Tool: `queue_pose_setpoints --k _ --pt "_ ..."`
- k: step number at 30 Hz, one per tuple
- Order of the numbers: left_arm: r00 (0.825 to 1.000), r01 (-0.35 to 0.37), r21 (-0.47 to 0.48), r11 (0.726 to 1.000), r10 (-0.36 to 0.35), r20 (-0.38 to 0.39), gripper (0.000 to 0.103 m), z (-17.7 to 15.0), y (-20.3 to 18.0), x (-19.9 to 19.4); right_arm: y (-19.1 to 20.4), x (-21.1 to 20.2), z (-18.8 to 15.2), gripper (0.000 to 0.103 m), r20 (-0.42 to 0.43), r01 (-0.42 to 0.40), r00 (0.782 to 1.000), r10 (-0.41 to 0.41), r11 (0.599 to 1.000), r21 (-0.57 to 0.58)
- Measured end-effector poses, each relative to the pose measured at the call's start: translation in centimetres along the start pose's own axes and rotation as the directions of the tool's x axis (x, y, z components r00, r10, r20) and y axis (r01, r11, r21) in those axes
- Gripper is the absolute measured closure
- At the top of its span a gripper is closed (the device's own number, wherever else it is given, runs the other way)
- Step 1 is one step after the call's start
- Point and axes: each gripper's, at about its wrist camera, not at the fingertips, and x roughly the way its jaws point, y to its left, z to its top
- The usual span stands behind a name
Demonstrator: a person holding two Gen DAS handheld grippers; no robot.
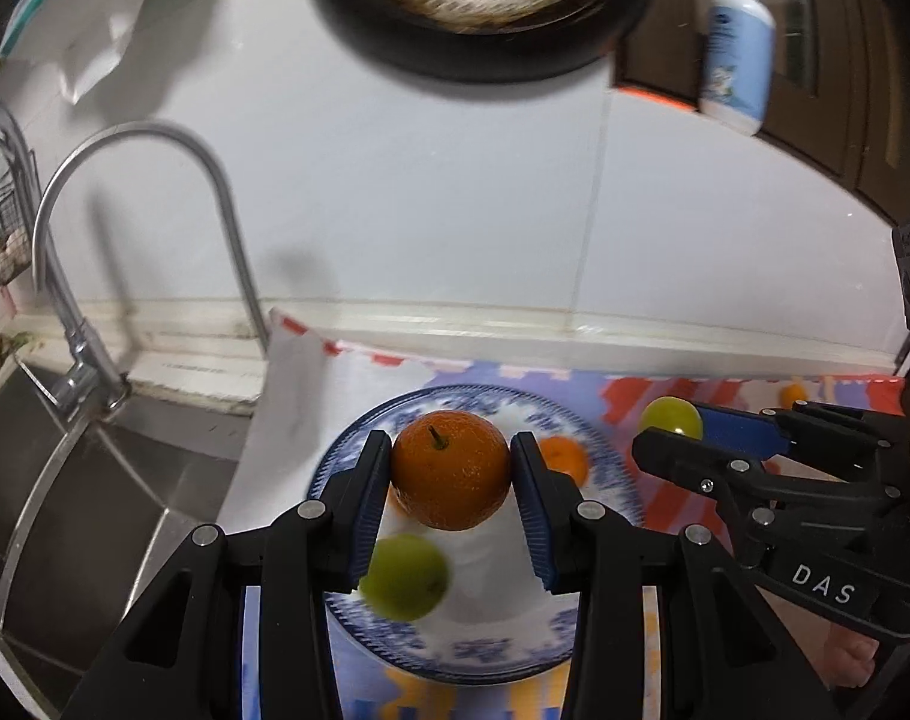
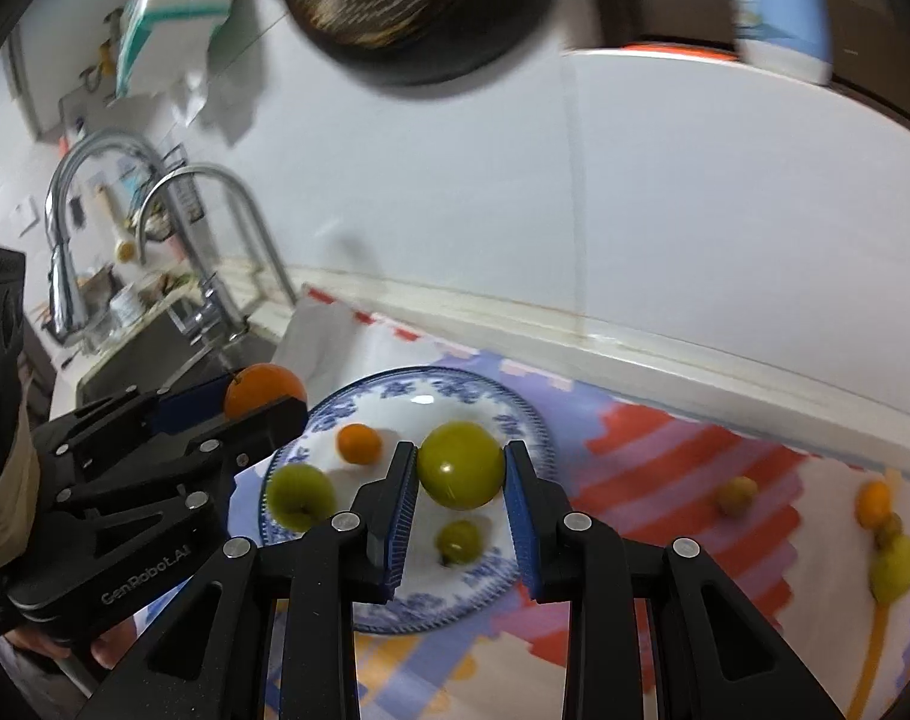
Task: Organize fruits
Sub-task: 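Carry the orange with the left tool over the plate while the right tool carries the lime, then open the left tool onto the plate while the right tool releases the lime there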
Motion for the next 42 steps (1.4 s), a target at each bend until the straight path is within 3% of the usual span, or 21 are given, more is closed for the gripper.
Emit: queue_pose_setpoints --k 13,20,33,42 --pt "0.99 -0.016 -0.015 1.0 0.014 -0.141 0.063 -2.2 4.3 5.0 2.9 8.0 -1.2 0.073 -0.172 -0.059 0.984 0.045 0.995 -0.075" --pt "0.989 -0.009 -0.005 1.0 0.008 -0.145 0.063 -2.4 4.4 5.7 3.0 9.8 -2.0 0.073 -0.216 -0.066 0.975 0.048 0.995 -0.078" --pt "0.986 0.012 0.004 1.0 -0.011 -0.164 0.062 -2.7 3.9 6.2 2.8 8.1 -1.6 0.071 -0.16 -0.003 0.987 -0.011 0.996 -0.09" --pt "0.99 0.018 0.023 1.0 -0.015 -0.137 0.062 -2.5 3.0 4.7 2.5 5.7 -1.5 0.071 -0.108 0.04 0.993 -0.048 0.996 -0.078"
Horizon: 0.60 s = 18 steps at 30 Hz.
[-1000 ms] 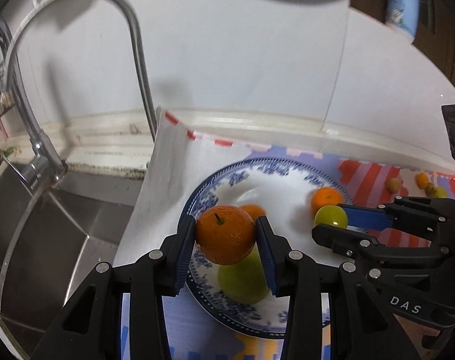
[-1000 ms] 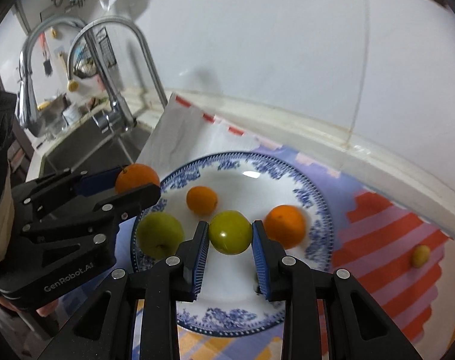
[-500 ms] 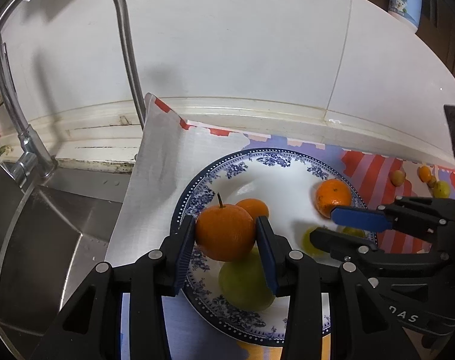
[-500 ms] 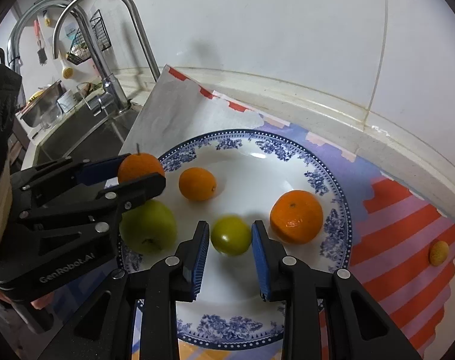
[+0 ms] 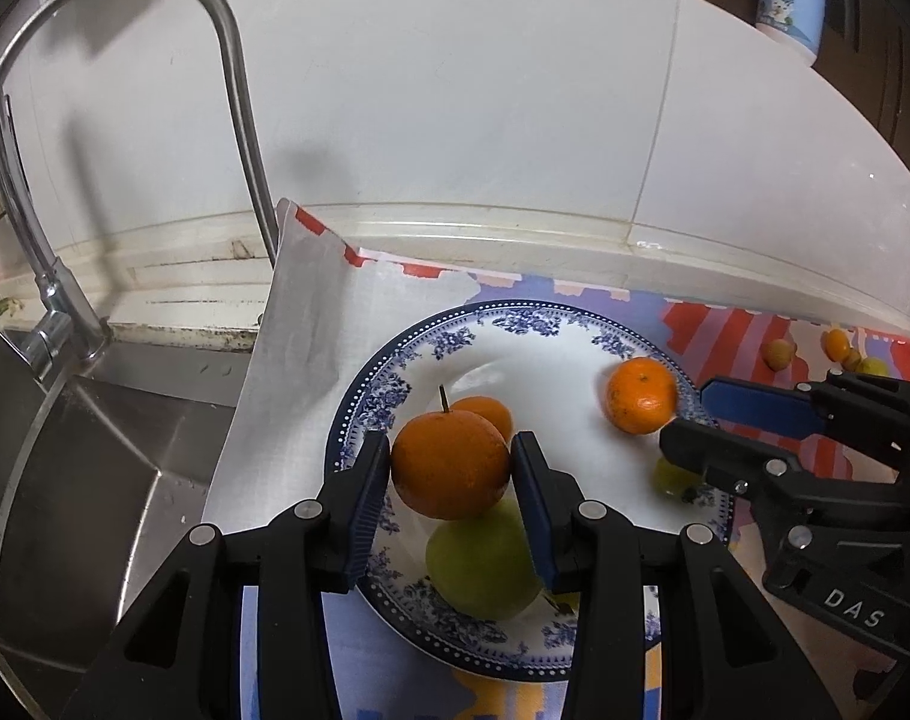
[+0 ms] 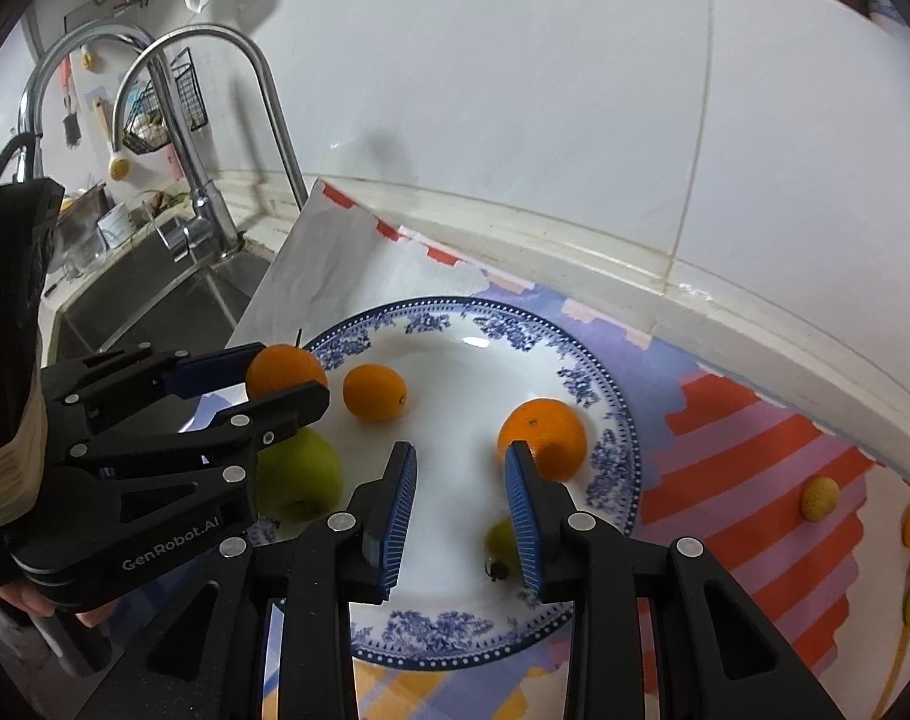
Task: Organize fruits
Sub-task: 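Open the left tool onto the plate while the right tool releases the lime there, then move the left tool toward a brown round fruit while the right tool approaches the large yellow-green pear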
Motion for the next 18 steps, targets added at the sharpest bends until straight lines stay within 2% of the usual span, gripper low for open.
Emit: queue_pose_setpoints --k 8,10,14,18 --pt "0.998 0.009 0.016 1.0 -0.011 0.065 0.061 0.4 -1.5 -3.2 -0.5 -3.2 -0.5 0.071 0.064 0.026 0.998 -0.028 0.999 0.032" --pt "0.997 0.008 0.014 1.0 -0.009 0.072 0.057 0.3 -2.0 -4.2 -0.8 -4.2 -0.7 0.071 0.082 0.032 0.996 -0.036 0.998 0.048" --pt "0.996 0.014 0.001 1.0 -0.014 0.09 0.055 0.0 -3.0 -6.1 -1.4 -6.5 -1.3 0.065 0.123 0.052 0.99 -0.062 0.996 0.078" --pt "0.992 0.006 0.012 1.0 -0.007 0.125 0.042 -0.3 -4.5 -8.2 -2.1 -8.7 -2.1 0.065 0.154 0.063 0.985 -0.079 0.993 0.101"
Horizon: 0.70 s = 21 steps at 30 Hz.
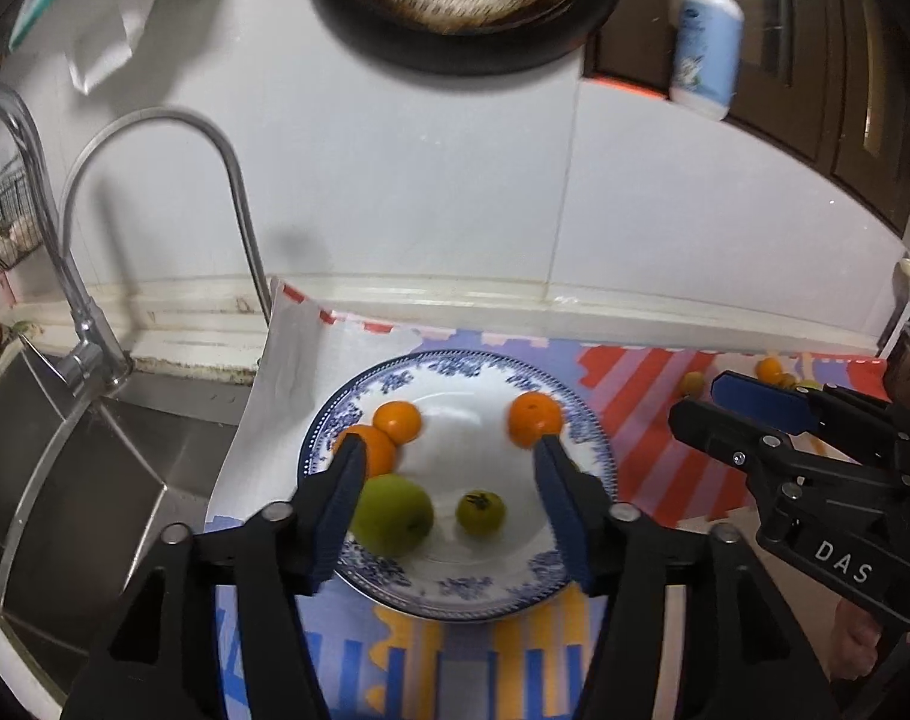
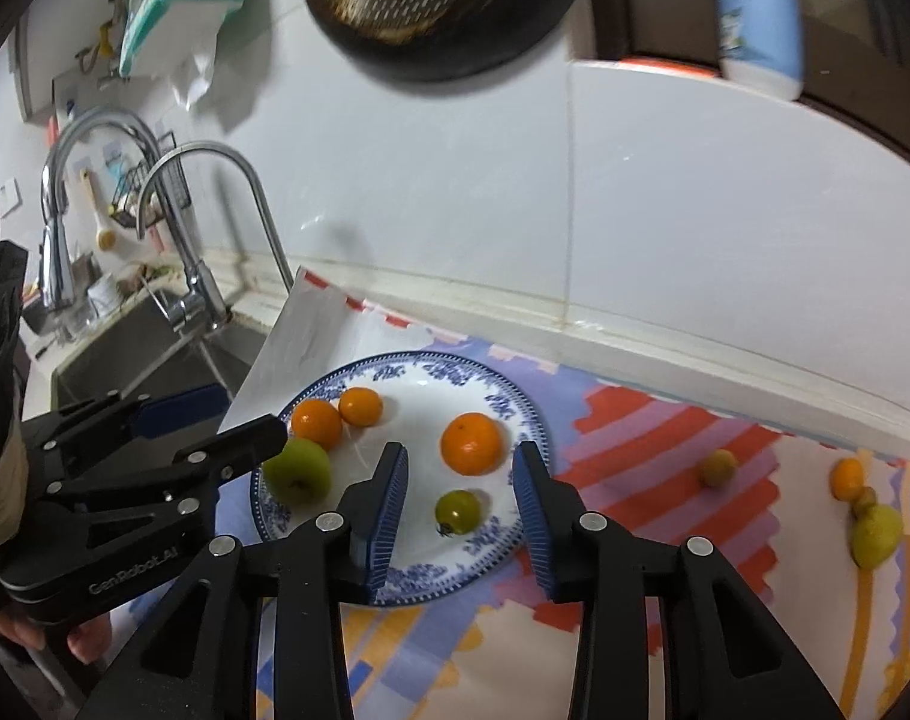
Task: Organize fruits
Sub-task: 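Move the left tool toward a brown round fruit while the right tool approaches the large yellow-green pear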
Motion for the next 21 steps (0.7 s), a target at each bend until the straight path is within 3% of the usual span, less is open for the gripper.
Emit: queue_pose_setpoints --k 6,12,21 --pt "0.998 -0.017 0.003 1.0 0.017 0.053 0.029 0.0 -2.6 -2.7 -1.9 -3.9 -0.6 0.059 0.052 0.044 0.998 -0.047 0.997 0.057" --pt "0.996 -0.001 0.017 1.0 0.0 0.086 0.025 0.0 -5.2 -4.4 -4.1 -7.5 -1.3 0.05 0.096 0.104 0.989 -0.114 0.99 0.1" --pt "0.991 0.021 0.075 0.997 -0.03 0.129 0.018 -0.2 -9.2 -5.7 -7.8 -11.2 -3.1 0.046 0.105 0.201 0.969 -0.222 0.963 0.181"
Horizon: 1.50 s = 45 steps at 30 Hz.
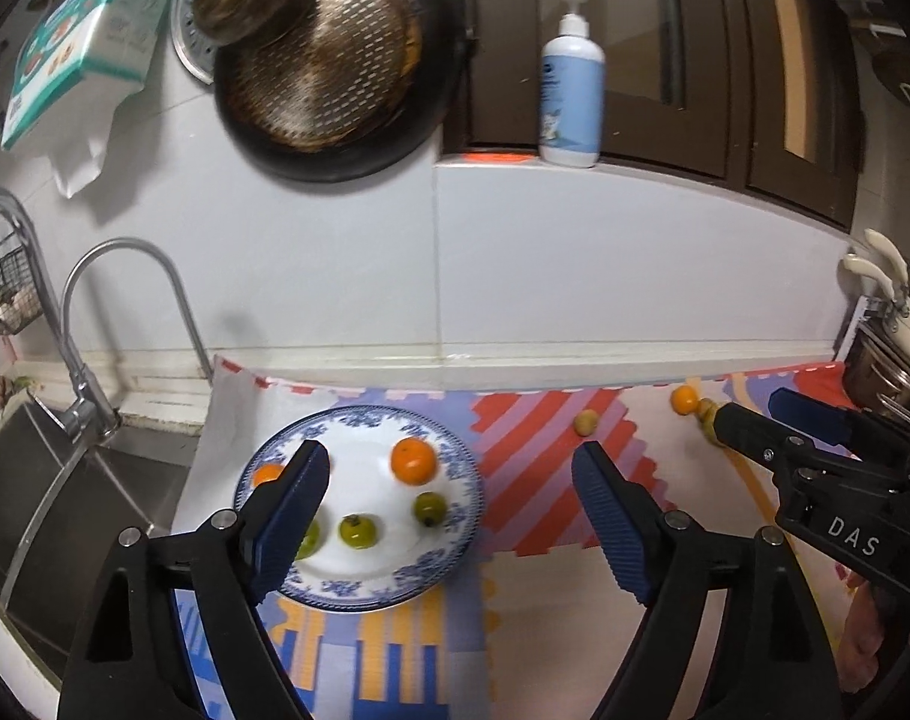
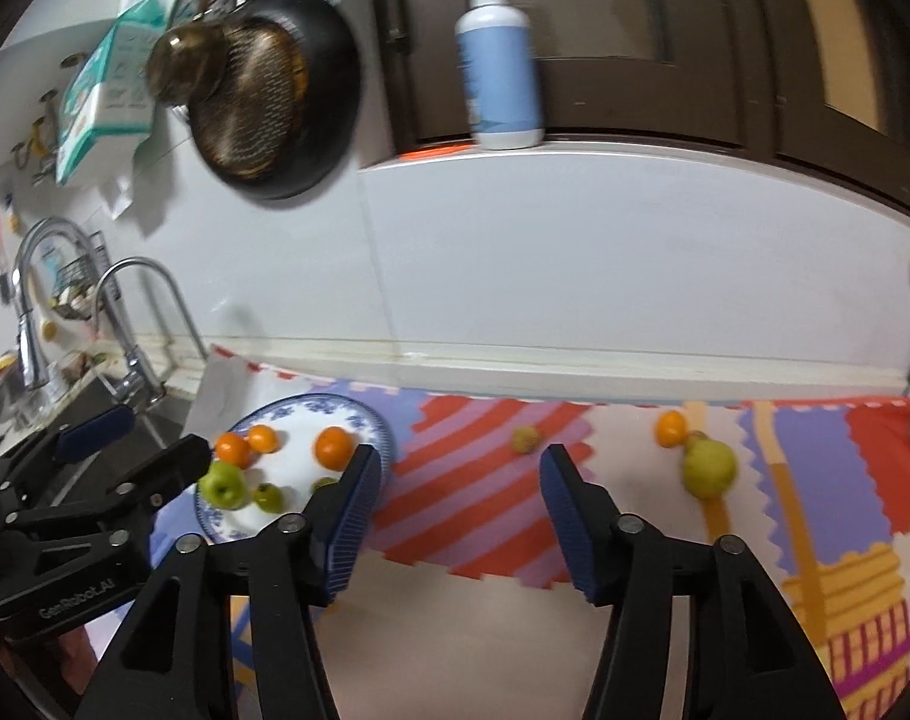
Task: Organize fruits
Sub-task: 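Move the left tool toward a brown round fruit while the right tool approaches the large yellow-green pear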
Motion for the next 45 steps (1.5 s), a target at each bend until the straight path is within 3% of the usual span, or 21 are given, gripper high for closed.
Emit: queue_pose_setpoints --k 4,7,10,22,38,45 --pt "1.0 0.014 0.018 1.0 -0.014 0.017 0.011 0.3 -1.6 -0.1 -2.0 -1.1 -0.3 0.046 0.011 0.053 0.999 -0.053 0.998 0.029" --pt "1.0 0.02 0.024 0.999 -0.021 0.016 0.007 0.6 -2.8 0.3 -3.4 -1.8 -0.5 0.038 0.017 0.11 0.994 -0.11 0.993 0.048" --pt "0.999 0.034 0.041 0.999 -0.035 0.016 0.004 0.9 -4.1 0.9 -5.0 -2.2 -0.4 0.038 0.017 0.151 0.988 -0.153 0.986 0.07" --pt "0.996 0.082 0.073 0.994 -0.079 -0.04 0.005 1.3 -7.3 5.5 -10.1 0.2 0.0 0.038 -0.034 0.274 0.962 -0.272 0.952 0.136" --pt "0.98 0.093 0.1 0.991 -0.073 -0.186 0.009 -0.3 -9.3 15.4 -14.4 8.7 -1.4 0.038 -0.191 0.322 0.938 -0.289 0.93 0.178" --pt "0.966 0.116 0.096 0.989 -0.09 -0.243 0.017 -0.7 -10.3 19.7 -15.9 11.8 -2.1 0.038 -0.247 0.324 0.93 -0.271 0.923 0.206"
